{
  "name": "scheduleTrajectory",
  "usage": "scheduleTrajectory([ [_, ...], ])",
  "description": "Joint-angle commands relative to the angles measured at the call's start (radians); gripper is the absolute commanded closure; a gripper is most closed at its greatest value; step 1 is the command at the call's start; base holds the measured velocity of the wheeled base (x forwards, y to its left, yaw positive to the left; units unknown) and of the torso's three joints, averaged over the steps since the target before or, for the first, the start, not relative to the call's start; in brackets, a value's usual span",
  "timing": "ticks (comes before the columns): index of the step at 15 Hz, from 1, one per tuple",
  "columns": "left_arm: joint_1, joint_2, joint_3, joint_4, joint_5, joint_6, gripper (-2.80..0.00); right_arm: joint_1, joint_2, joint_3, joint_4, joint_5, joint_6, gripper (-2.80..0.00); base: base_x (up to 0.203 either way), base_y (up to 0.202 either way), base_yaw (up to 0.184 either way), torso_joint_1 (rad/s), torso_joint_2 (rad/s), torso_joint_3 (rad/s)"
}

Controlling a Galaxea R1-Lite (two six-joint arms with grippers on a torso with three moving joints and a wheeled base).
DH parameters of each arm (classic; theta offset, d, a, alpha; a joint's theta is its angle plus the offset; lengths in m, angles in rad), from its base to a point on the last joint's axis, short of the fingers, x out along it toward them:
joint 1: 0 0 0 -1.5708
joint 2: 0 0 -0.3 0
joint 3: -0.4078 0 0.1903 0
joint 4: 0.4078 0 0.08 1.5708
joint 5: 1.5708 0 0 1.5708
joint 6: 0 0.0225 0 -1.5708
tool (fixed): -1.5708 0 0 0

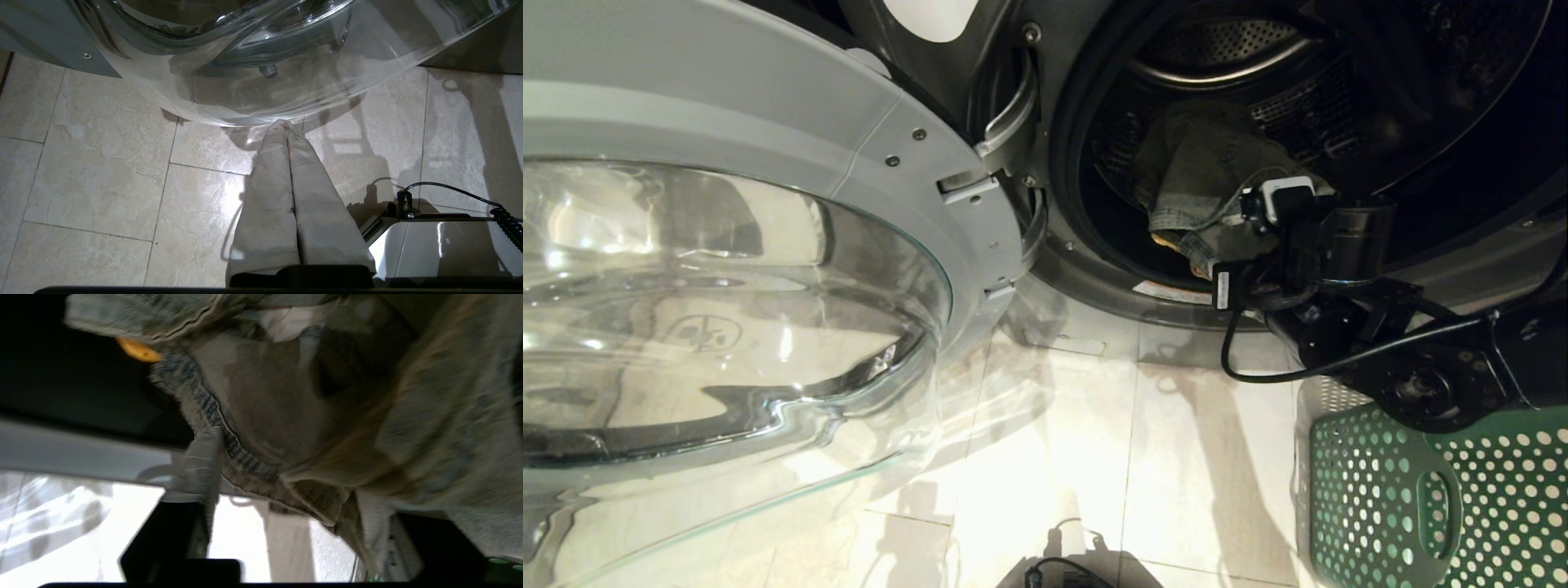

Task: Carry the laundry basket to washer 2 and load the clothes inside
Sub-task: Close the washing machine door with the left hand

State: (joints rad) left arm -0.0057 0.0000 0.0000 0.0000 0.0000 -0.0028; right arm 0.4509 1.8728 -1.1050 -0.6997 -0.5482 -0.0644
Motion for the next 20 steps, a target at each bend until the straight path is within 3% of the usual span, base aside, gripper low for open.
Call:
scheduleTrajectory([
  [1, 0.000, 0.001, 0.000, 0.000, 0.000, 0.000, 0.00, -0.037, 0.091, -0.065, -0.008, -0.011, -0.013, 0.00, 0.000, 0.000, 0.000, 0.000, 0.00, 0.000],
  [5, 0.000, 0.001, 0.000, 0.000, 0.000, 0.000, 0.00, -0.108, 0.244, -0.308, -0.036, -0.013, -0.052, 0.00, 0.000, 0.000, 0.000, 0.000, 0.00, 0.000],
  [12, 0.000, 0.000, 0.000, 0.000, 0.000, 0.000, 0.00, -0.188, 0.572, -0.862, -0.056, 0.011, -0.160, 0.00, 0.000, 0.000, 0.000, 0.000, 0.00, 0.000],
  [16, 0.000, 0.001, 0.000, 0.000, 0.000, 0.000, 0.00, -0.176, 0.493, -0.871, -0.165, 0.032, -0.139, 0.00, 0.000, 0.000, 0.000, 0.000, 0.00, 0.000],
  [20, 0.000, 0.000, 0.000, 0.000, 0.000, 0.000, 0.00, -0.154, 0.371, -0.872, -0.140, 0.037, -0.119, 0.00, 0.000, 0.000, 0.000, 0.000, 0.00, 0.000],
])
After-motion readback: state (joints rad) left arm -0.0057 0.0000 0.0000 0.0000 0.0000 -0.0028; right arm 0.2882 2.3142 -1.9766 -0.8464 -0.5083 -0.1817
